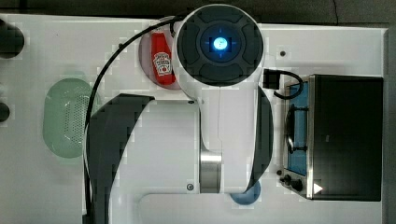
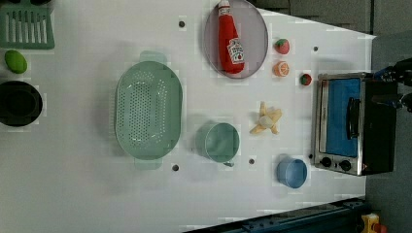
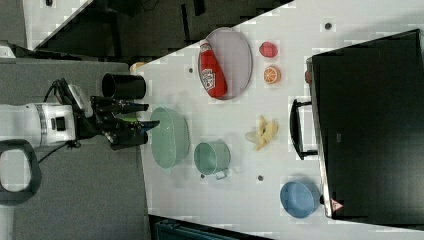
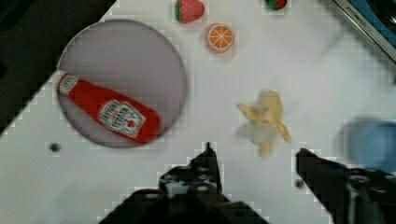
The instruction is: Pick banana from table and place on oven.
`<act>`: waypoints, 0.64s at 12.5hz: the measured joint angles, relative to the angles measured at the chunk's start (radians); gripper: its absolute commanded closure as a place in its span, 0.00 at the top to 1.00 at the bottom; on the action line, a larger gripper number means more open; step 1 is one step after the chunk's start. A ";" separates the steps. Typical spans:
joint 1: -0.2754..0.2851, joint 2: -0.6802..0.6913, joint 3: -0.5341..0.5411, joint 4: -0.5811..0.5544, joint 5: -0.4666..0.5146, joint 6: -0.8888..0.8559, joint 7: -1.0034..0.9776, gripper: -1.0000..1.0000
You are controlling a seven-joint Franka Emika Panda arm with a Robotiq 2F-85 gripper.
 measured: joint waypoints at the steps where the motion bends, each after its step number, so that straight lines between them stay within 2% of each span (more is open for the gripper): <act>1: 0.004 -0.102 -0.013 -0.119 -0.005 -0.058 0.012 0.79; 3: -0.015 -0.327 -0.025 -0.298 -0.004 -0.188 0.031 1.00; 5: -0.035 -0.460 -0.029 -0.325 -0.008 -0.190 0.032 1.00; 8: -0.038 -0.524 -0.034 -0.272 -0.011 -0.163 0.032 1.00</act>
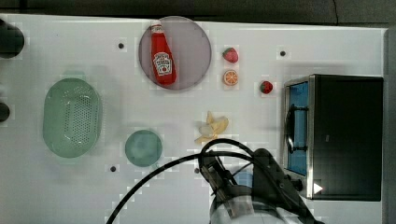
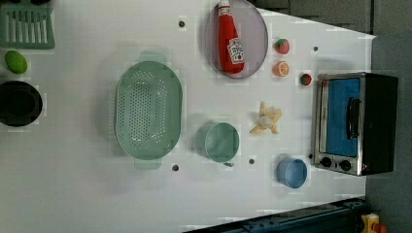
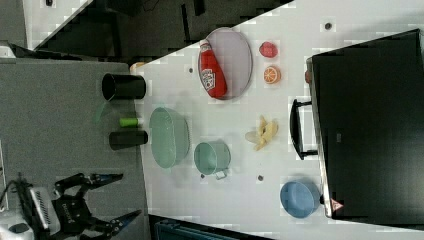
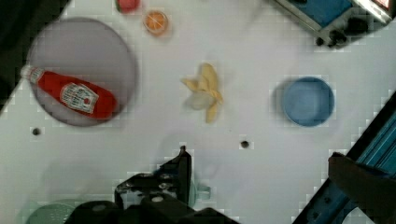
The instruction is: Pick banana from table and place on oven.
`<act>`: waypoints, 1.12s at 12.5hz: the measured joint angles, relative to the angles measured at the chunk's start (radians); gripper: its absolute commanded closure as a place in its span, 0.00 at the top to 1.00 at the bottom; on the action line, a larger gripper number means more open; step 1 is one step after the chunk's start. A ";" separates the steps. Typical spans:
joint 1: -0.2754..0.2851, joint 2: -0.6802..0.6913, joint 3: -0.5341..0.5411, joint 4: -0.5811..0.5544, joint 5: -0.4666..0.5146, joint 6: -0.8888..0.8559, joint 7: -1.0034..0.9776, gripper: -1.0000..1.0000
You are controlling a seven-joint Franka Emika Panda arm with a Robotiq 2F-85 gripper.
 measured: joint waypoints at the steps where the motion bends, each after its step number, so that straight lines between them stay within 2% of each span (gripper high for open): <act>1: 0.000 0.002 0.001 -0.004 -0.004 0.016 0.000 1.00; 4: 0.009 0.083 0.002 -0.076 -0.010 0.166 0.002 1.00; 6: 0.005 0.200 0.016 -0.160 -0.025 0.326 0.004 1.00; 11: 0.019 0.495 0.013 -0.342 0.006 0.584 0.004 1.00; 14: 0.020 0.625 0.001 -0.379 0.002 0.788 0.004 1.00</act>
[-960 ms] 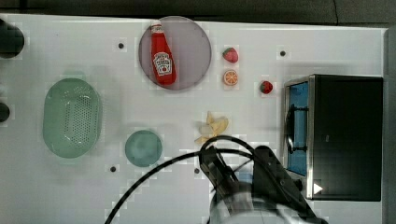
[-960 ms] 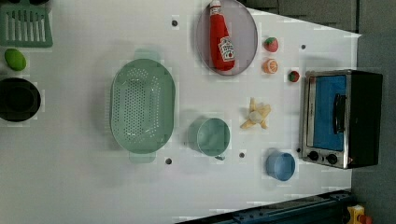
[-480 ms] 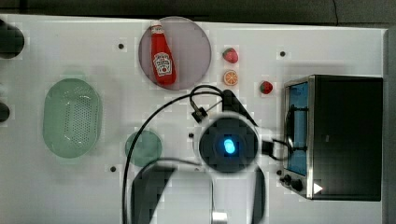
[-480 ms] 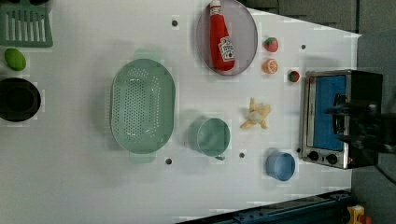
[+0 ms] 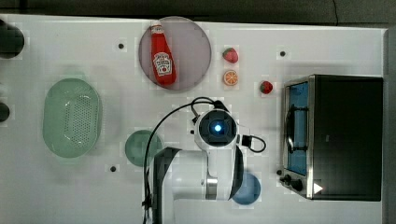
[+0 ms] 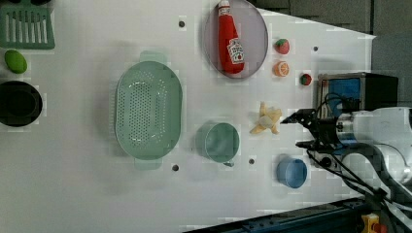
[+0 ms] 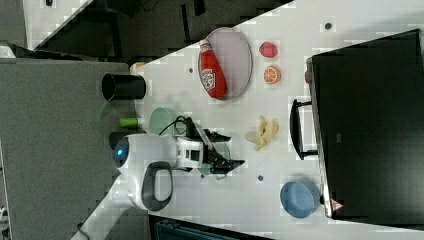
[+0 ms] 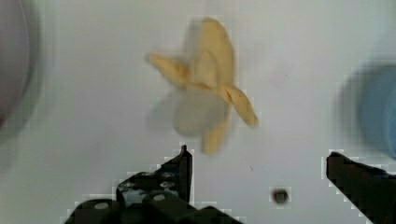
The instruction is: Pick banana from table and place on oven.
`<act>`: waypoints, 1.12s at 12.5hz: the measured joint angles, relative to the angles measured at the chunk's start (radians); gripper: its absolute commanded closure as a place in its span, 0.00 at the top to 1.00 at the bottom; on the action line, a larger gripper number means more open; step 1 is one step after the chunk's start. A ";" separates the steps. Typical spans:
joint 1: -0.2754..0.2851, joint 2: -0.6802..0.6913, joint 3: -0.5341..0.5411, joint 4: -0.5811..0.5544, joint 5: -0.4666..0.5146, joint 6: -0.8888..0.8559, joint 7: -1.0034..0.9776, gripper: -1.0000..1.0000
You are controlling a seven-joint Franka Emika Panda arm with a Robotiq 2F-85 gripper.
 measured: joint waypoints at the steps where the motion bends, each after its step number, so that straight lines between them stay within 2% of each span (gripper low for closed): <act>1: -0.007 0.038 -0.001 0.002 -0.001 0.045 0.000 1.00; 6: -0.013 0.167 -0.011 0.031 -0.004 0.212 0.000 1.00; 9: -0.014 0.245 -0.018 0.004 -0.022 0.359 0.003 1.00; 12: -0.014 0.341 -0.025 -0.031 -0.003 0.454 0.003 0.59; 14: -0.020 0.351 -0.018 -0.018 -0.005 0.470 0.003 0.37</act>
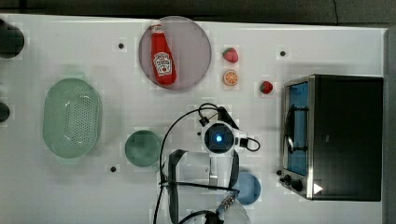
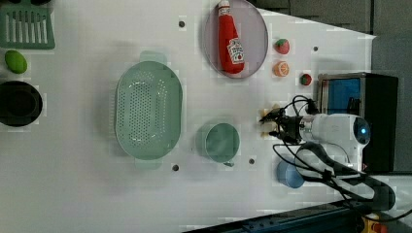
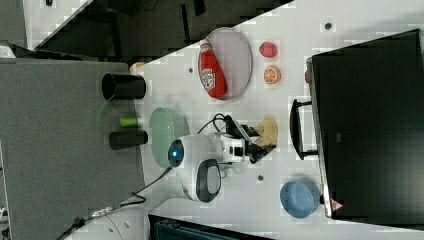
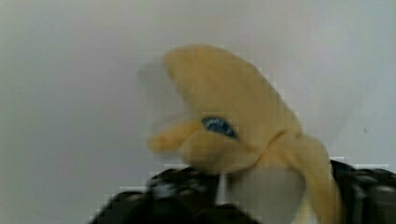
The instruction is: Pick banana from table and place on oven.
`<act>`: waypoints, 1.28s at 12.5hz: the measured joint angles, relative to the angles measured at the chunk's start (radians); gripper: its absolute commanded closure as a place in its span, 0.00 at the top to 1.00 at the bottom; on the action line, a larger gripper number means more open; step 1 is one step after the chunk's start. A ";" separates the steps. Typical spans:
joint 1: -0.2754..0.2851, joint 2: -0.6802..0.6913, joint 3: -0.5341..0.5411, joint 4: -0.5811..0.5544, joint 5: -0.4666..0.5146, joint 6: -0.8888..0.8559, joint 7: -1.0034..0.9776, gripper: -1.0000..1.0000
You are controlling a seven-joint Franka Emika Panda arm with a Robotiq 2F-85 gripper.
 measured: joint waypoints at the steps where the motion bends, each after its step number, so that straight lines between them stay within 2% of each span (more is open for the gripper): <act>1: -0.005 -0.001 0.009 0.018 0.001 -0.005 0.000 0.27; 3: -0.001 -0.031 0.006 0.004 0.011 0.007 0.000 0.26; 6: -0.009 -0.149 -0.012 -0.002 0.009 -0.089 0.001 0.26; 8: -0.013 -0.271 0.001 0.000 0.010 -0.238 0.001 0.26; 10: 0.002 -0.418 0.004 0.035 -0.002 -0.478 0.002 0.26; 11: 0.009 -0.490 0.003 0.072 0.020 -0.593 0.001 0.26; 13: 0.004 -0.605 0.012 0.195 0.005 -0.754 0.002 0.26; 16: 0.005 -0.696 0.013 0.395 0.001 -0.952 0.002 0.26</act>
